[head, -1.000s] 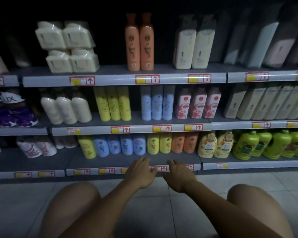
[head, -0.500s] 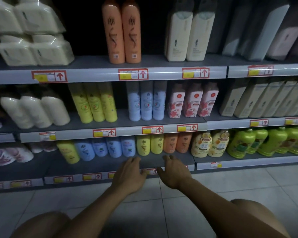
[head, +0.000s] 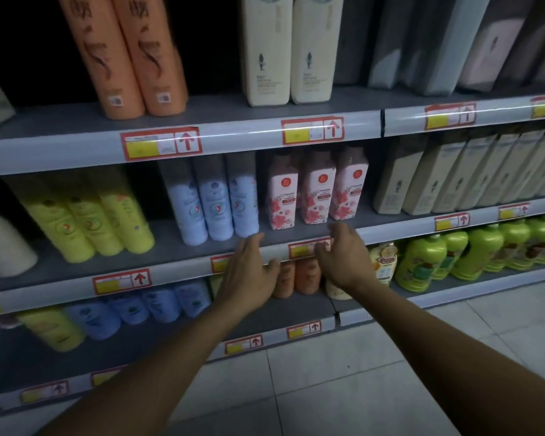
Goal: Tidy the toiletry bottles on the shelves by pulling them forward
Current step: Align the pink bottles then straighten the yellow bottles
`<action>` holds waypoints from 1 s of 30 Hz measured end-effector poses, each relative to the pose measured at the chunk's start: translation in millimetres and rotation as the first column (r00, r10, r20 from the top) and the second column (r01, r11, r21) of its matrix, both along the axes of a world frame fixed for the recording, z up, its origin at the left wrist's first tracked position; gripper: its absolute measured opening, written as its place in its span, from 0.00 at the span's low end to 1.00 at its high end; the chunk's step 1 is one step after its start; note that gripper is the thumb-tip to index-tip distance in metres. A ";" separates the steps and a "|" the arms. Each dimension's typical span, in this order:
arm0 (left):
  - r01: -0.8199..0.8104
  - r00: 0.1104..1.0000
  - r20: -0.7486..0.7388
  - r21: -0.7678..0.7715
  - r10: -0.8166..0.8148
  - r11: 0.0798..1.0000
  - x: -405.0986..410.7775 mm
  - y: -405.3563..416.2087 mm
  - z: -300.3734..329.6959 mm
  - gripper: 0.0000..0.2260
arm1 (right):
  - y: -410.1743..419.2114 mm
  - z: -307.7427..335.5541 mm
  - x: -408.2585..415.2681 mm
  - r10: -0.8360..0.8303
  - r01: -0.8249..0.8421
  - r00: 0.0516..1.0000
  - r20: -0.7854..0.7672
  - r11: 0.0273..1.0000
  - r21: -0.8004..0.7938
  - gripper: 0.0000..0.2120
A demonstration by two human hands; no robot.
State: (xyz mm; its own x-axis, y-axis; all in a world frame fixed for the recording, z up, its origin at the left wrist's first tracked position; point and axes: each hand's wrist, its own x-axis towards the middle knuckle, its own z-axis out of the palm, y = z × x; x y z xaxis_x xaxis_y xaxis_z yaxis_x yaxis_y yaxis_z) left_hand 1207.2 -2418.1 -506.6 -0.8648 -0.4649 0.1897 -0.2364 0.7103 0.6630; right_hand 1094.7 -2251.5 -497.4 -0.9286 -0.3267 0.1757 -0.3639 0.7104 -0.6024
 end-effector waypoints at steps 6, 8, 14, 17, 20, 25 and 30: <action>-0.019 0.996 -0.085 0.094 0.028 0.995 -75.0 0.9 -4.2 0.34 | 11.3 -16.6 -72.2 -0.177 0.150 0.981 -0.078 0.950 -0.276 0.29; -0.037 0.990 -0.128 0.115 0.052 0.993 -96.7 1.6 -13.7 0.34 | 11.5 -22.3 -96.3 -0.187 0.161 0.981 -0.053 0.936 -0.313 0.35; -0.178 0.955 -0.208 0.158 0.209 0.971 -138.5 5.4 -21.2 0.42 | 10.3 -21.4 -143.2 0.022 0.003 0.998 0.058 0.918 -0.397 0.46; -0.228 0.942 -0.213 0.168 0.261 0.959 -145.4 4.2 -17.7 0.35 | 9.1 -23.2 -149.7 0.038 -0.014 0.998 0.057 0.927 -0.374 0.42; -0.236 0.941 -0.207 0.171 0.269 0.957 -143.4 4.0 -15.3 0.32 | 8.1 -24.2 -148.6 0.021 -0.010 0.999 0.025 0.932 -0.363 0.40; -0.222 0.939 -0.231 0.154 0.254 0.963 -142.9 3.1 -16.4 0.31 | 3.0 -26.8 -146.5 0.046 -0.044 0.999 -0.002 0.941 -0.336 0.39; -0.210 0.938 -0.255 0.120 0.234 0.970 -147.9 5.1 -19.6 0.33 | -2.6 -30.7 -146.4 0.040 -0.045 0.999 -0.021 0.946 -0.321 0.38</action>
